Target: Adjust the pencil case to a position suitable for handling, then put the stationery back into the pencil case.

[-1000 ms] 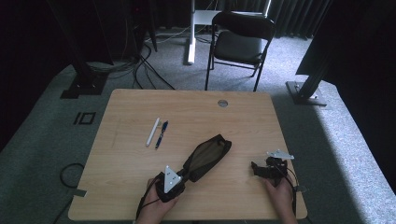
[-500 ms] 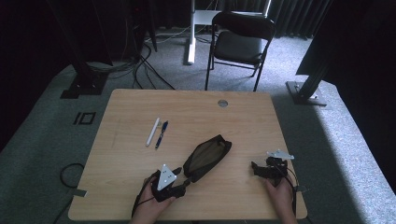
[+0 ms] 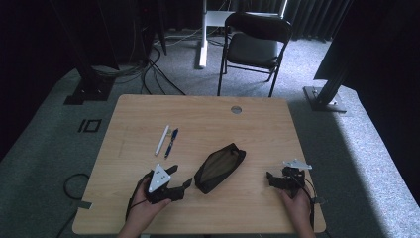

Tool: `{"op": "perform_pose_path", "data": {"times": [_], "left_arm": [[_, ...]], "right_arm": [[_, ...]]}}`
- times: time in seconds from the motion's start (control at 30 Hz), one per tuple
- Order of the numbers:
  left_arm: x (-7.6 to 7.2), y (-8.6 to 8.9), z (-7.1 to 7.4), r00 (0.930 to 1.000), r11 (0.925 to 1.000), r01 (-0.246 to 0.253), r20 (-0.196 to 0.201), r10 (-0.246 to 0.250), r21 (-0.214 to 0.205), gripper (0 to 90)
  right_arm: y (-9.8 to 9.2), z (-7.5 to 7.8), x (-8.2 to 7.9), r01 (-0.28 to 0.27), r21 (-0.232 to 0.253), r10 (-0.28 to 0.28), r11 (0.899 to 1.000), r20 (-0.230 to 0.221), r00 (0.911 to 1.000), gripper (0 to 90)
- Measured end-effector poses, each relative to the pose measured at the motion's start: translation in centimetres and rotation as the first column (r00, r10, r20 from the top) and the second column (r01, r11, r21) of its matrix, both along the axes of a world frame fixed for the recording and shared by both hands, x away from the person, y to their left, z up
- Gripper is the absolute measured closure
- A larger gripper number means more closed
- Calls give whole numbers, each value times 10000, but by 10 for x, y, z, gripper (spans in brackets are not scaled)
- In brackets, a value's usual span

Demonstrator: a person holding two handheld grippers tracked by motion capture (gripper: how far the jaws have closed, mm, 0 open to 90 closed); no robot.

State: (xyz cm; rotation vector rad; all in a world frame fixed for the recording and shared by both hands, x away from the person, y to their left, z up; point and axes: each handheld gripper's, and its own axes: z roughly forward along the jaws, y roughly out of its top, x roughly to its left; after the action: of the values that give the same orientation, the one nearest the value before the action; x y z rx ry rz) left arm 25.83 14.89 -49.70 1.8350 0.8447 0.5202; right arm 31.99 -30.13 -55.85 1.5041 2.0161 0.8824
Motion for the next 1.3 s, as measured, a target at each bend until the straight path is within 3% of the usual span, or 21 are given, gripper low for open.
{"op": "perform_pose_path", "data": {"times": [0.17, 0.53, 0.63, 0.9, 1.1, 1.3], "left_arm": [[10, 14, 1, 9990, 9987, -425, -124, 422, -271, 277], [30, 43, -5, 9910, 9913, -1318, -254, 1316, -50, 200], [35, 51, -7, 9874, 9873, -1573, -145, 1576, 210, 188], [48, 73, -12, 9692, 9682, -2442, -184, 2455, 547, 169], [62, 88, -23, 9545, 9564, -2843, -741, 2890, 671, 155], [74, 94, -30, 9452, 9492, -3025, -1012, 3105, 869, 155]], "right_arm": [[0, 0, 0, 1, 1, -1, 10000, 1, 10000, 106], [0, 0, 0, 2, 10, -2, 10000, 4, 10000, 106], [0, 0, 0, 8, 12, -8, 10000, 1, 10000, 106], [0, 0, 0, 9, 12, -9, 10000, 2, 10000, 106], [0, 0, 0, 14, 21, -14, 10000, 0, 10000, 106], [0, 0, 0, 22, 24, -22, 10000, -11, 10000, 106]]}}
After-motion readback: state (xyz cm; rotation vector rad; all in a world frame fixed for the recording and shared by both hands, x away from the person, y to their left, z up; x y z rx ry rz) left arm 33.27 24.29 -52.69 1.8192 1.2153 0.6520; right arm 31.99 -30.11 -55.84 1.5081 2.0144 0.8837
